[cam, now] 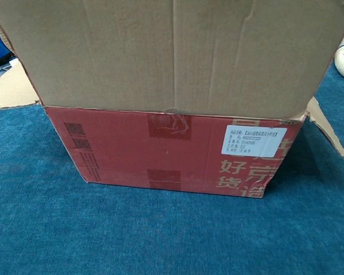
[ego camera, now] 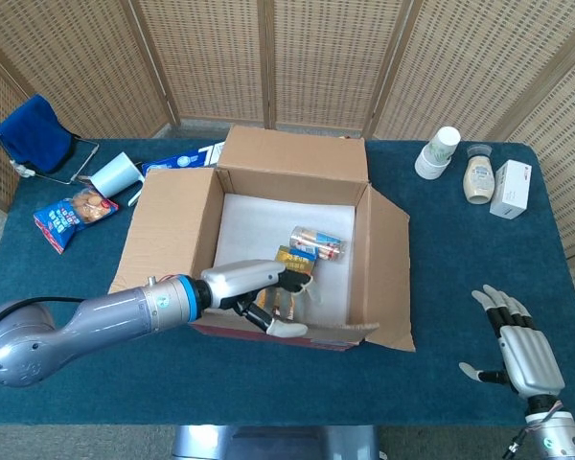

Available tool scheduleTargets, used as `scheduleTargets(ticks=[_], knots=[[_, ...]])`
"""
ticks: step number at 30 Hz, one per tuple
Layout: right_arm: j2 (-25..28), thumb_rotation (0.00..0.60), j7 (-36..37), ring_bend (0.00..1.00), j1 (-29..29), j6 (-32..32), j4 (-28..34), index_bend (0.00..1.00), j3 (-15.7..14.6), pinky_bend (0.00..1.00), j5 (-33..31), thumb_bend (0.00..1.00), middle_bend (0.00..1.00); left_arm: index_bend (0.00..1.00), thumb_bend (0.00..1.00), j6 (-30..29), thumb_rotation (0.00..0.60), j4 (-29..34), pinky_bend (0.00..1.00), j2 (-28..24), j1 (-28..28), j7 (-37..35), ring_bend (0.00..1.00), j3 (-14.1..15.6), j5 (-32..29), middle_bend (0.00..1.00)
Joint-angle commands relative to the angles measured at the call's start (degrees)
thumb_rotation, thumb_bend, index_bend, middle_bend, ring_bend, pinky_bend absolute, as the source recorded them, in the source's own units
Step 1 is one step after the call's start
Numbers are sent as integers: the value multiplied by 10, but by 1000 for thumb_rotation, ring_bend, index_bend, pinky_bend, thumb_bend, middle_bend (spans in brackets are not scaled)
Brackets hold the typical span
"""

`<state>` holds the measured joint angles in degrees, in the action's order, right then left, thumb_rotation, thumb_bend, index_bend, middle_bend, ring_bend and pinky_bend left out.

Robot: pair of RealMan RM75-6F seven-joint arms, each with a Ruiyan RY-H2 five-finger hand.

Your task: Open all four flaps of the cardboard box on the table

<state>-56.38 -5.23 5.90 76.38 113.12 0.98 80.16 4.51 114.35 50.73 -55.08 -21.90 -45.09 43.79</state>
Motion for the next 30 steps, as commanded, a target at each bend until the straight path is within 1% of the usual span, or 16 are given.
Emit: scheduleTargets(ticks=[1,6,10,14,20,25,26,29,30], knots=[[0,600,-1,0,0,-1,0,0,0,11,0,0,0,292,125,54,325,-2,566,22,26,1,491,-36,-10,497],[0,600,-2,0,1,-1,0,0,0,11,-2,0,0,293,125,101,317,-5,590,44,47,25,494,-61,-22,499],[0,600,-1,0,1,-1,0,0,0,11,-3,0,0,292,125,128,321,-4,597,58,59,46,493,-68,-30,500],[0,600,-1,0,1,-1,0,0,0,11,-3,0,0,292,127,152,324,-11,601,66,60,59,493,-61,-36,500],[2,600,4,0,0,0,0,0,0,11,-3,0,0,293,129,159,321,-27,602,58,44,62,493,-27,-28,500],[2,600,4,0,1,-1,0,0,0,11,-2,0,0,292,131,143,318,-27,597,48,38,64,493,-12,-19,501],[2,600,4,0,1,-1,0,0,0,11,-2,0,0,293,131,128,317,-25,592,45,39,69,493,-7,-11,501],[2,600,4,0,1,-2,0,0,-1,11,-2,0,0,295,131,34,316,-10,580,40,51,101,493,22,40,501],[3,600,4,0,1,-2,1,0,-1,11,-1,0,0,295,131,13,317,-7,577,40,51,106,492,32,51,500]])
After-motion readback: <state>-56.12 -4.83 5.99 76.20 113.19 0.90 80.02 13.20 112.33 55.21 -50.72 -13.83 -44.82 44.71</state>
